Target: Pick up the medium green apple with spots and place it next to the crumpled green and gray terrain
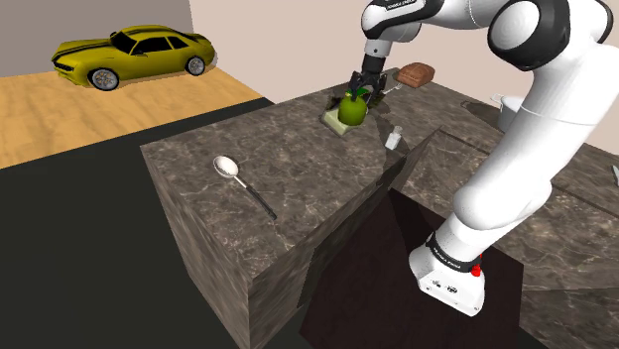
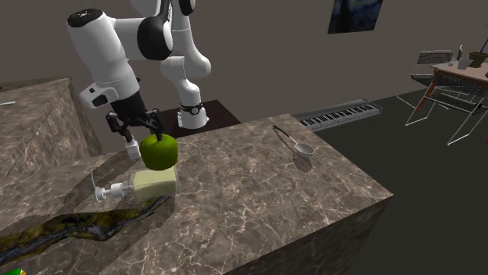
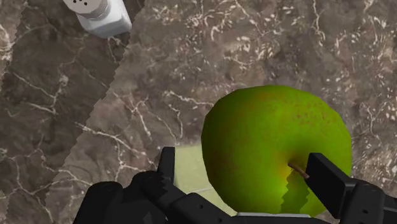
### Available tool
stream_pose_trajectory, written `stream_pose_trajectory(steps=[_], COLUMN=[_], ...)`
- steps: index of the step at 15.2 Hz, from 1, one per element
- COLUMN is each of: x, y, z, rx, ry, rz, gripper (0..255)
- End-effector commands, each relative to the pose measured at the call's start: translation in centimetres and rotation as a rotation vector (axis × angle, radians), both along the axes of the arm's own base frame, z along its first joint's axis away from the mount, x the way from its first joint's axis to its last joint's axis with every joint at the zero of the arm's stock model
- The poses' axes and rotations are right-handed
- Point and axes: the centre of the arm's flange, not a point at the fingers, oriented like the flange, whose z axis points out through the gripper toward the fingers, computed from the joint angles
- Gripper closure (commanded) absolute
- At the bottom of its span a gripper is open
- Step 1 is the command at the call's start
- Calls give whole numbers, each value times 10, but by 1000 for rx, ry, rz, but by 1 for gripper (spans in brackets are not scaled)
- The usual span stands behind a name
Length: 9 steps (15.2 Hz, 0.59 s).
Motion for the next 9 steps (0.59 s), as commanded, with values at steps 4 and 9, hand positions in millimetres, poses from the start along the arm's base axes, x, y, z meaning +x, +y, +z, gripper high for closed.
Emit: stream_pose_trajectory(steps=[4,9], x=[0,0], y=[-5,-5], z=[18,18], rx=[10,10], ry=[25,25], rz=[-1,-1], gripper=[0,0])
